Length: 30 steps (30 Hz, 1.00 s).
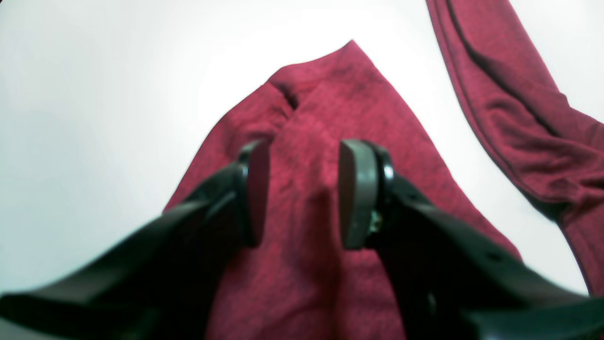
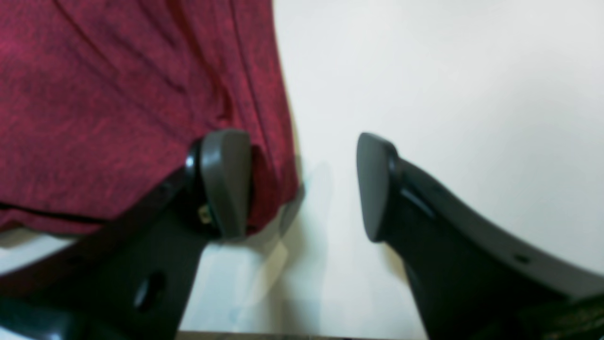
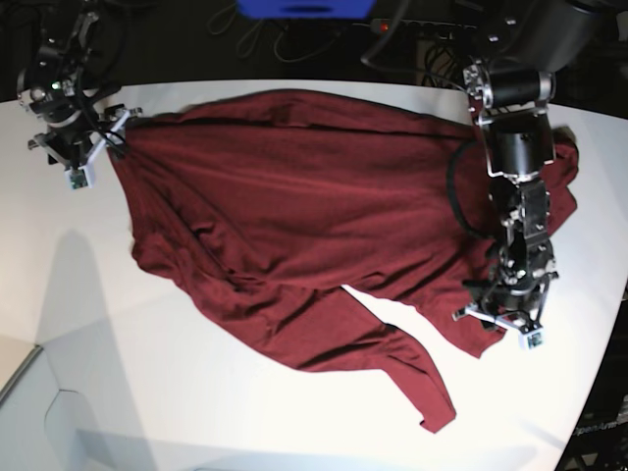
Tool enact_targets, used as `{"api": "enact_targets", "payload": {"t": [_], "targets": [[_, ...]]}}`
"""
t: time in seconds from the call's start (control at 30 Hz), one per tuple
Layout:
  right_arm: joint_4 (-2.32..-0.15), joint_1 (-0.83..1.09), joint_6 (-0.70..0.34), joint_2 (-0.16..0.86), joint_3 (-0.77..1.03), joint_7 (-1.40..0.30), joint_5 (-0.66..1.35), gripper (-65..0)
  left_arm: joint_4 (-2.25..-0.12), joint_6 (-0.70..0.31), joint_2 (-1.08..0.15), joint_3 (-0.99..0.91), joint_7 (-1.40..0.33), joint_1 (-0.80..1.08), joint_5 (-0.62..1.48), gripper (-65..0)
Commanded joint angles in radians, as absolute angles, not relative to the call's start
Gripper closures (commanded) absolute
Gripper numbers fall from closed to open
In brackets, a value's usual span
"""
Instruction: Layout the t-shirt on the table in an organized manner, then fold the t-shirt properly
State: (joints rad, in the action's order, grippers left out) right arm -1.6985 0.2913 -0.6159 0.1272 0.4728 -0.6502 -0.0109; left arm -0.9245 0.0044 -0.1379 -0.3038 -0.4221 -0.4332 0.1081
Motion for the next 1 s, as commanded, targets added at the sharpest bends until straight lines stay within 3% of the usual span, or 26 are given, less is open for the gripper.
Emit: {"api": "enact_targets", "payload": {"t": [0.0,0.8,0.87,0.97], "targets": [[-1.713,0.285,-0.622,0.14,0.478,-0.631,-0.001,-35.8,-0.94,0.005,-0.145,-0.305,-0.401,-0.466,0.108,-23.4],[-1.713,0.285,-0.622,0.14,0.472,-0.631,-0.001,-35.8,-0.828,0.005,-0.143,-0.298,-0.4,-0.489,0.099,-23.2],[-1.713,0.285,-0.622,0.14,0.472,-0.631,-0.001,-35.8,-0.828,0.005,-0.143,-0.298,-0.4,-0.489,0.099,-19.9],[-1.713,0.285,-0.622,0.14,0.472,-0.631,-0.001,-35.8,-0.828,0.001,-0.143,-0.298,-0.4,-0.487,0.099,-8.6]]}}
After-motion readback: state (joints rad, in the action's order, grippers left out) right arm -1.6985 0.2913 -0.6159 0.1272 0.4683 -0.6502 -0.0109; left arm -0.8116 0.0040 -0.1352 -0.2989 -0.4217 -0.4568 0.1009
